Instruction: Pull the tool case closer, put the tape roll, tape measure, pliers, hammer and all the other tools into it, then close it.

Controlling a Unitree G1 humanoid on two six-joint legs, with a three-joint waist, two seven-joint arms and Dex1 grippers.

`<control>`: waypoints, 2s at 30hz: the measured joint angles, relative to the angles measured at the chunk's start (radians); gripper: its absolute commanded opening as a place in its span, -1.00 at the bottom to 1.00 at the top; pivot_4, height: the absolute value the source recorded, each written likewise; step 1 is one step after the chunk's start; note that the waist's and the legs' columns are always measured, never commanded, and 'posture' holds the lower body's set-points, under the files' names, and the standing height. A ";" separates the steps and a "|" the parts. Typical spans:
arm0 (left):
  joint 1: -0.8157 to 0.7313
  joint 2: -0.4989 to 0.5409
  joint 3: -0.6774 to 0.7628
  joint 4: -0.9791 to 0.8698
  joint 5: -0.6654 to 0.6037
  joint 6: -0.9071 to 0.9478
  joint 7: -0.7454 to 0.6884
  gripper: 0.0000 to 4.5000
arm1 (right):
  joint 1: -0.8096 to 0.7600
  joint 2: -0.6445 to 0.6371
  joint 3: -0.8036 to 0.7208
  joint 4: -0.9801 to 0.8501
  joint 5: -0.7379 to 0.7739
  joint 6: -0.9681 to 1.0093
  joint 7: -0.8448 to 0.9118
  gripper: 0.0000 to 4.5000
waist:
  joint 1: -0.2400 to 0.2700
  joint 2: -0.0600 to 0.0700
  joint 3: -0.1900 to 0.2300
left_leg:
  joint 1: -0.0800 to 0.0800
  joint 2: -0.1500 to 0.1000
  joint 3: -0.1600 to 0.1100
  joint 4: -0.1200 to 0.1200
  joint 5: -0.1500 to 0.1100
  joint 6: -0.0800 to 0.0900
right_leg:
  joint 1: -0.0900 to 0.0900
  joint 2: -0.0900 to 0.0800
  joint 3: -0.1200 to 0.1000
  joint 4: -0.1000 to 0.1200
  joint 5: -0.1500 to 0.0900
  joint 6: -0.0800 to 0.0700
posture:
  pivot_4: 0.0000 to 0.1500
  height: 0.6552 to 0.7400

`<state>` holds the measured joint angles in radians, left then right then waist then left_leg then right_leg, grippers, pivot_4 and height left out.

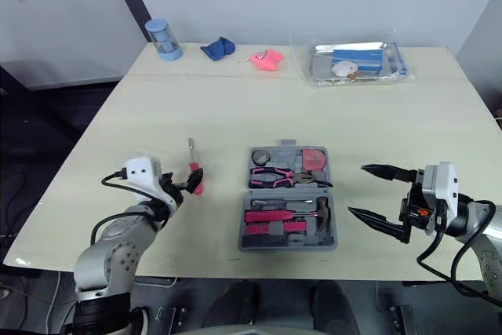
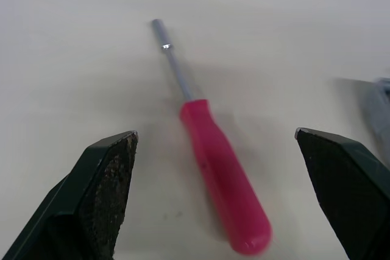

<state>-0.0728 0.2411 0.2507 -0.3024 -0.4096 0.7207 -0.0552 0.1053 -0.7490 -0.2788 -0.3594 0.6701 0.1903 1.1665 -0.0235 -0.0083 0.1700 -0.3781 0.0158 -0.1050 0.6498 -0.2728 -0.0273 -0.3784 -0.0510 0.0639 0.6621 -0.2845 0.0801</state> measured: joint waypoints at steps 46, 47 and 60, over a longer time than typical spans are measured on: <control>-0.284 -0.091 -0.043 0.309 0.254 0.089 0.193 -0.74 | -0.052 0.000 0.026 -0.022 -0.004 0.033 -0.016 1.00 | 0.007 0.001 -0.001 | -0.001 -0.005 -0.001 0.003 0.002 -0.004 | 0.000 -0.004 -0.001 0.001 0.002 0.003 | 1.00 1.00; -0.284 -0.091 -0.043 0.308 0.254 0.089 0.193 -0.74 | -0.052 0.000 0.026 -0.022 -0.004 0.033 -0.016 1.00 | 0.007 0.001 -0.001 | -0.001 -0.005 -0.001 0.003 0.002 -0.004 | 0.000 -0.004 -0.001 0.001 0.002 0.003 | 1.00 1.00; -0.224 -0.027 -0.023 0.222 0.243 0.164 0.126 -0.74 | -0.055 -0.008 0.031 -0.024 0.021 0.036 0.051 1.00 | 0.003 0.001 -0.001 | -0.001 -0.005 -0.002 0.003 0.002 -0.004 | 0.000 -0.004 -0.001 0.001 0.002 0.003 | 1.00 1.00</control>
<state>-0.2971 0.2141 0.2279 -0.0801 -0.1668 0.8846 0.0709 0.0501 -0.7567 -0.2473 -0.3834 0.6908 0.2258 1.2171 -0.0206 -0.0077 0.1694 -0.3790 0.0111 -0.1065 0.6524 -0.2705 -0.0312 -0.3782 -0.0547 0.0631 0.6630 -0.2827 0.0831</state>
